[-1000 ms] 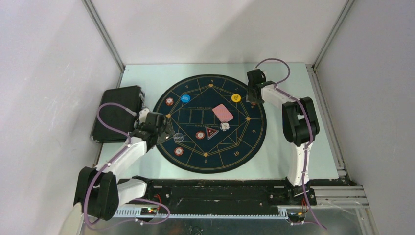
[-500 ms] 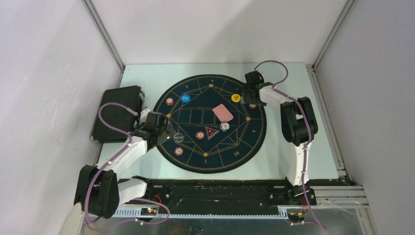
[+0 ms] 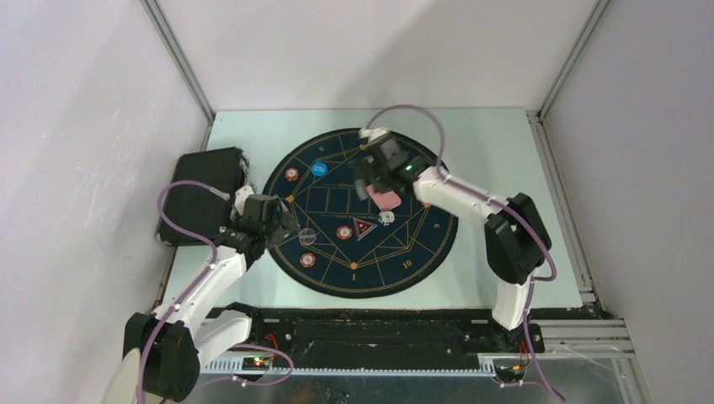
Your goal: Distribute texas hold em gaming equipment
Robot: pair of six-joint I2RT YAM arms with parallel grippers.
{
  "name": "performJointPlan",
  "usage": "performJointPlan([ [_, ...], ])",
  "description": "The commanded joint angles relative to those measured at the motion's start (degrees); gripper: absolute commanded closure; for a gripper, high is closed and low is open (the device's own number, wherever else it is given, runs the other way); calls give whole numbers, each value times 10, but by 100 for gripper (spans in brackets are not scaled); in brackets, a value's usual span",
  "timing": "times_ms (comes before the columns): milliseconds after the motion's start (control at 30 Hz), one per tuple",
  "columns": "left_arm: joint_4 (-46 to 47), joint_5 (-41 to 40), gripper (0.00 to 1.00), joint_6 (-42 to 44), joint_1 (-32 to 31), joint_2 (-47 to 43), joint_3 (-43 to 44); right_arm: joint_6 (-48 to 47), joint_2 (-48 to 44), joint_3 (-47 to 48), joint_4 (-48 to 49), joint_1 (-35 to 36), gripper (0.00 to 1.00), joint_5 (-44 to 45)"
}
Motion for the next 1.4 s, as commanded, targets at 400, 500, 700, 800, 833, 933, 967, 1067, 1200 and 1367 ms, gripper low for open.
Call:
performJointPlan([
  [400, -9, -21, 0, 7, -2, -22, -10, -24, 127, 64, 13, 179, 17, -59],
  [500, -7, -19, 0, 8, -2, -19, -9, -26, 148, 69, 15, 176, 19, -78],
  [700, -4, -16, 0, 9, -2, -15, -10, -30, 170, 74, 13, 172, 25, -65],
  [800, -3, -15, 0, 9, -2, -13, -10, -30, 179, 76, 8, 170, 30, -56],
  [833, -2, -15, 0, 10, -2, -14, -10, -29, 183, 77, 6, 170, 32, -52],
  [933, -2, -15, 0, 10, -2, -14, -10, -28, 187, 76, -3, 175, 37, -41],
  [967, -2, -15, 0, 10, -2, -14, -10, -29, 187, 76, -6, 178, 40, -38],
  [1067, -2, -15, 0, 10, -2, -13, -10, -24, 187, 71, -17, 181, 45, -38],
  [1200, -2, -15, 0, 11, -2, -13, -10, -7, 182, 57, -17, 180, 54, -54],
  [1367, -2, -14, 0, 11, -2, -12, -10, 8, 176, 46, -14, 180, 64, -60],
])
